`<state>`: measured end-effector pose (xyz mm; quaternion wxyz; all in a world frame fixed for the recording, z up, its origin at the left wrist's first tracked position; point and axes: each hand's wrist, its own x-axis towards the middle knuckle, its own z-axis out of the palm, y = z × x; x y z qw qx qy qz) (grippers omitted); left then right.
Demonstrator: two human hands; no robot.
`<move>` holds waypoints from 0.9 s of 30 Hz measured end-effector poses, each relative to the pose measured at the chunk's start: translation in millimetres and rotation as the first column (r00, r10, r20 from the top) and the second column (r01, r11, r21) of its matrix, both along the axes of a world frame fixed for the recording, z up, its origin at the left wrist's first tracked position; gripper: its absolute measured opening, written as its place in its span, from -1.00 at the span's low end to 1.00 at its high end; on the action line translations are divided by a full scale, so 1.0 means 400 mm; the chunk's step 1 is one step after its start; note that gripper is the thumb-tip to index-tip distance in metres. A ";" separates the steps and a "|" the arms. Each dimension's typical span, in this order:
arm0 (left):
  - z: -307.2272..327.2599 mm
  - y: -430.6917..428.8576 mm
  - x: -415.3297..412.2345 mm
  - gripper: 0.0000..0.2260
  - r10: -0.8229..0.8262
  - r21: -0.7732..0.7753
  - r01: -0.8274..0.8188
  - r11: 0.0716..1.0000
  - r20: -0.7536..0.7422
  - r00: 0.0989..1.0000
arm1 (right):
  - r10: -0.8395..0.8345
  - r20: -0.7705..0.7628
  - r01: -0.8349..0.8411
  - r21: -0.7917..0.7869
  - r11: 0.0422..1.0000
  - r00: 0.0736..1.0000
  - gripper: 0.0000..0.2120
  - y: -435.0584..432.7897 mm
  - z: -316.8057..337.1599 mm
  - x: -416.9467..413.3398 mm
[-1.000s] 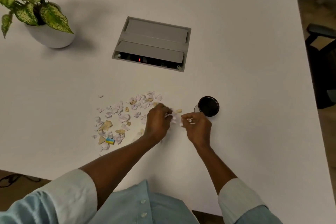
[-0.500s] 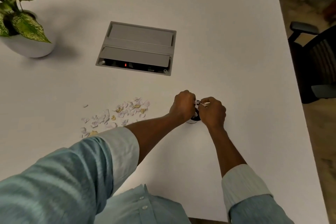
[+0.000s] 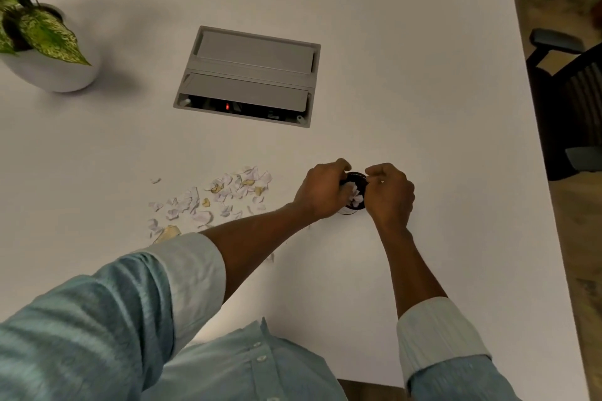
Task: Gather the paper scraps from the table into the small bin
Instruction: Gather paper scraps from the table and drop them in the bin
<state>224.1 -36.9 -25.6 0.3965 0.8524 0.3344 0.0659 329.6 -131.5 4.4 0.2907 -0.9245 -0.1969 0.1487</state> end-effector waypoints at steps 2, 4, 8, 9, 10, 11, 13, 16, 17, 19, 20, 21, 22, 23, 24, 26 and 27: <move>-0.011 0.011 -0.049 -0.70 0.070 0.046 -0.072 0.996 0.041 0.997 | 0.036 -0.013 -0.035 0.054 0.998 0.999 -0.79 0.006 -0.002 -0.025; -0.026 0.027 -0.116 -0.80 0.129 0.072 -0.132 0.989 0.043 0.991 | 0.101 -0.048 -0.096 0.097 0.991 0.994 -0.81 0.012 -0.010 -0.060; -0.090 0.061 -0.309 -0.76 0.134 0.174 -0.104 0.979 -0.168 0.977 | 0.322 -0.137 -0.301 0.152 0.941 0.937 -0.84 0.027 -0.064 -0.143; -0.108 0.068 -0.364 -0.72 0.126 0.197 -0.080 0.977 -0.232 0.965 | 0.378 -0.166 -0.358 0.139 0.923 0.911 -0.86 0.032 -0.084 -0.165; -0.125 0.073 -0.419 -0.67 0.111 0.215 -0.050 0.975 -0.281 0.953 | 0.427 -0.187 -0.413 0.111 0.904 0.885 -0.87 0.035 -0.105 -0.187; -0.139 0.076 -0.471 -0.60 0.084 0.228 -0.009 0.974 -0.321 0.943 | 0.464 -0.203 -0.460 0.070 0.885 0.862 -0.83 0.037 -0.127 -0.209; -0.160 0.073 -0.561 -0.39 0.012 0.252 0.093 0.963 -0.386 0.922 | 0.502 -0.224 -0.523 -0.040 0.851 0.835 -0.63 0.033 -0.169 -0.250; -0.190 0.055 -0.645 -0.04 -0.060 0.222 0.181 0.958 -0.462 0.885 | 0.506 -0.187 -0.537 -0.188 0.823 0.842 -0.30 0.021 -0.222 -0.281; -0.200 0.050 -0.658 0.06 -0.082 0.190 0.199 0.961 -0.491 0.867 | 0.495 -0.183 -0.525 -0.207 0.825 0.850 -0.22 0.018 -0.235 -0.282; -0.219 0.041 -0.668 0.21 -0.128 0.134 0.237 0.962 -0.547 0.827 | 0.474 -0.207 -0.512 -0.216 0.831 0.856 -0.07 0.016 -0.253 -0.278; -0.226 0.036 -0.668 0.26 -0.148 0.115 0.255 0.960 -0.564 0.813 | 0.482 -0.219 -0.524 -0.215 0.824 0.848 0.00 0.016 -0.262 -0.275; -0.233 0.031 -0.666 0.29 -0.161 0.105 0.269 0.957 -0.579 0.799 | 0.501 -0.227 -0.545 -0.210 0.812 0.835 0.07 0.017 -0.268 -0.273; -0.238 0.026 -0.664 0.32 -0.165 0.106 0.282 0.954 -0.597 0.785 | 0.527 -0.233 -0.571 -0.199 0.797 0.817 0.13 0.021 -0.273 -0.271; -0.243 0.024 -0.661 0.34 -0.166 0.112 0.293 0.950 -0.614 0.772 | 0.558 -0.243 -0.602 -0.185 0.777 0.794 0.18 0.027 -0.276 -0.270; -0.245 0.021 -0.659 0.36 -0.165 0.115 0.299 0.947 -0.626 0.763 | 0.591 -0.256 -0.638 -0.174 0.750 0.765 0.22 0.036 -0.277 -0.271; -0.250 0.016 -0.657 0.37 -0.156 0.117 0.291 0.949 -0.630 0.761 | 0.653 -0.294 -0.709 -0.156 0.688 0.698 0.23 0.053 -0.277 -0.278; -0.252 0.014 -0.657 0.37 -0.150 0.116 0.282 0.952 -0.627 0.765 | 0.683 -0.311 -0.743 -0.150 0.652 0.661 0.23 0.060 -0.276 -0.284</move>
